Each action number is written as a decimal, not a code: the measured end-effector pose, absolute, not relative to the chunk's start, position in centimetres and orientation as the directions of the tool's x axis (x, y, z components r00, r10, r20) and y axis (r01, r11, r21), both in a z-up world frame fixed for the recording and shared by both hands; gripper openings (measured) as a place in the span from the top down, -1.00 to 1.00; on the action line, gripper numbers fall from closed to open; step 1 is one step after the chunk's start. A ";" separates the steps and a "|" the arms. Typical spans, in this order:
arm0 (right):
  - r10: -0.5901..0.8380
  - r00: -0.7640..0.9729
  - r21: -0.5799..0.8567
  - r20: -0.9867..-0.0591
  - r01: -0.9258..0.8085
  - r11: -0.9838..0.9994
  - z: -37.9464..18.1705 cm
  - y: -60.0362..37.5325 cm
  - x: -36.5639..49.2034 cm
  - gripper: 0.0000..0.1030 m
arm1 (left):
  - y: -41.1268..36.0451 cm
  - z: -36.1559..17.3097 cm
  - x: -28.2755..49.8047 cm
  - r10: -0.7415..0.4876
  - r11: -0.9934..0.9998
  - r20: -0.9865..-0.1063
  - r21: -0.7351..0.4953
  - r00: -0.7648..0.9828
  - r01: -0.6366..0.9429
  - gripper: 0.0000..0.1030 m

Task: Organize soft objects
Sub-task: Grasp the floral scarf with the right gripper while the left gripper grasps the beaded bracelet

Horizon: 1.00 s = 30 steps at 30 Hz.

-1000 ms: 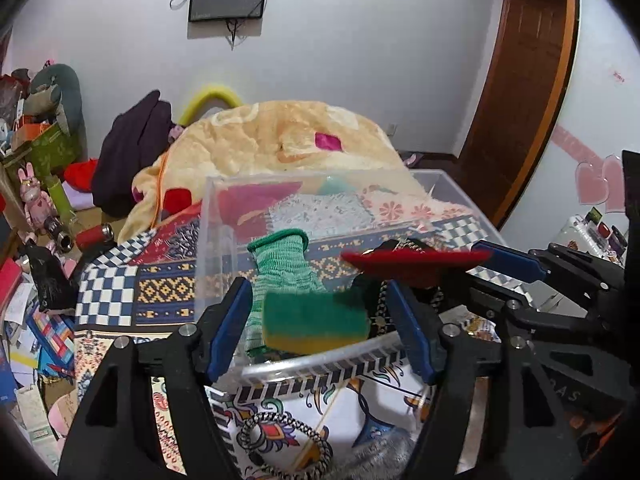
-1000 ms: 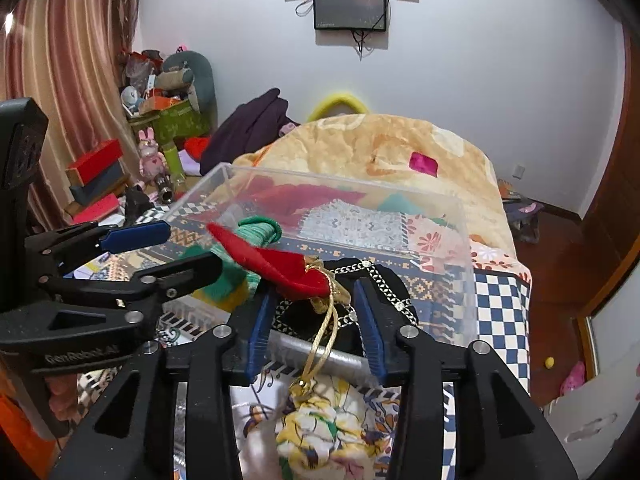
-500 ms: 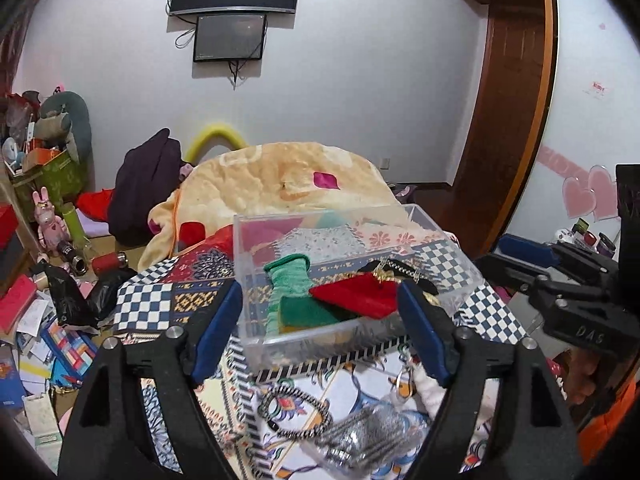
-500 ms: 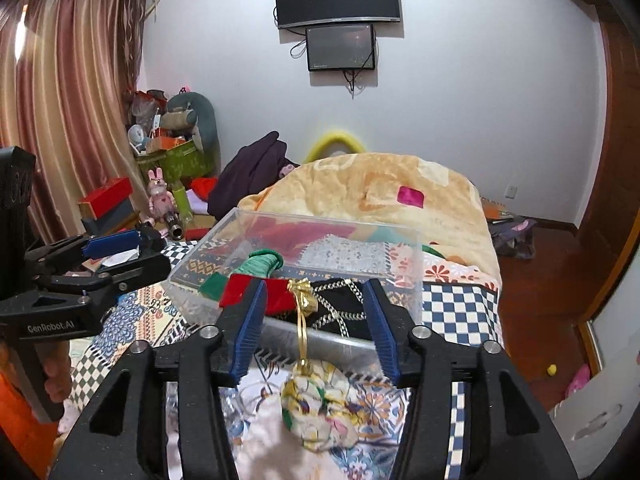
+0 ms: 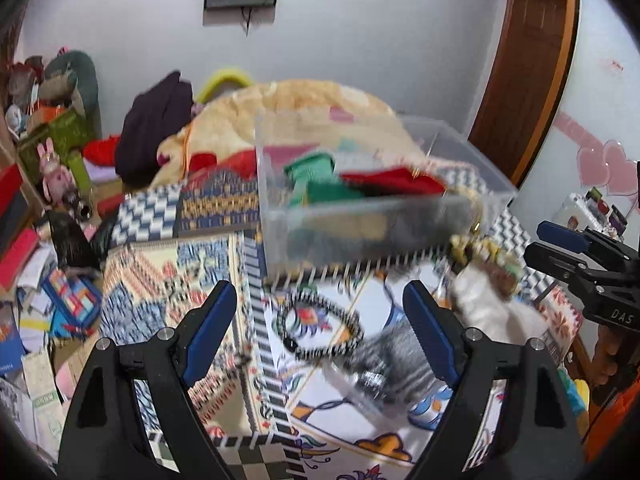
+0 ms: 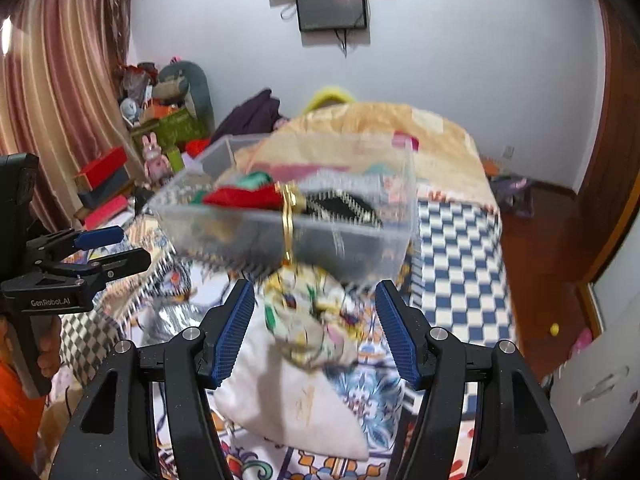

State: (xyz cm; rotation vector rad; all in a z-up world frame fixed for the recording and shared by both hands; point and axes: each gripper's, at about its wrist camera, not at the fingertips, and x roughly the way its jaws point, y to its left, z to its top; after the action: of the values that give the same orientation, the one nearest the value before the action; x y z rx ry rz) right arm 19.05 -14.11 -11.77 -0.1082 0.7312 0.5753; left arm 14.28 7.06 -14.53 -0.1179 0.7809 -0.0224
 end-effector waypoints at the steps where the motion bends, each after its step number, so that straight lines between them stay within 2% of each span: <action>1: 0.457 0.588 0.111 -0.667 -0.528 0.842 -12.1 -14.1 19.1 -0.15 | 7.1 -15.0 14.3 -0.065 0.993 -0.709 -0.118 0.703 -0.027 -0.66; 9: 0.445 0.552 0.152 -0.705 -0.496 0.855 -14.2 -14.6 19.3 -0.15 | 7.3 -18.1 14.9 -0.050 0.990 -0.749 -0.125 0.660 -0.068 -0.66; 14: 0.438 0.567 0.171 -0.697 -0.462 0.870 -13.8 -15.7 19.6 0.01 | 7.8 -18.6 15.1 -0.017 0.989 -0.748 -0.110 0.663 -0.099 -0.61; 16: 0.426 0.577 0.167 -0.697 -0.448 0.879 -13.7 -16.2 19.8 0.02 | 8.1 -18.9 15.5 -0.013 0.988 -0.756 -0.112 0.654 -0.109 -0.42; 20: 0.407 0.570 0.162 -0.714 -0.431 0.888 -14.3 -16.6 20.4 0.03 | 8.4 -19.3 15.6 -0.008 0.988 -0.758 -0.108 0.652 -0.114 -0.23; 21: 0.405 0.567 0.163 -0.717 -0.428 0.889 -14.5 -16.6 20.5 0.05 | 8.3 -19.4 15.6 -0.003 0.989 -0.757 -0.100 0.653 -0.111 -0.13; 24: 0.413 0.537 0.188 -0.736 -0.424 0.886 -15.3 -16.5 21.0 0.27 | 8.0 -19.4 15.5 0.003 0.992 -0.752 -0.083 0.659 -0.099 0.08; 26: 0.413 0.526 0.193 -0.744 -0.422 0.886 -15.6 -16.4 21.1 0.34 | 7.8 -19.4 15.5 0.001 0.993 -0.749 -0.078 0.662 -0.090 0.23; 30: 0.402 0.533 0.169 -0.744 -0.432 0.886 -15.5 -16.5 20.7 0.64 | 7.4 -19.4 15.1 -0.036 0.994 -0.746 -0.098 0.665 -0.056 0.69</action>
State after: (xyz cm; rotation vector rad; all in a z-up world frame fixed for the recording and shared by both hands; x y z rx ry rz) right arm 20.73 -16.49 -15.50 -0.0367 0.8769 0.4974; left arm 15.13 7.41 -19.36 -0.1155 0.8435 0.0111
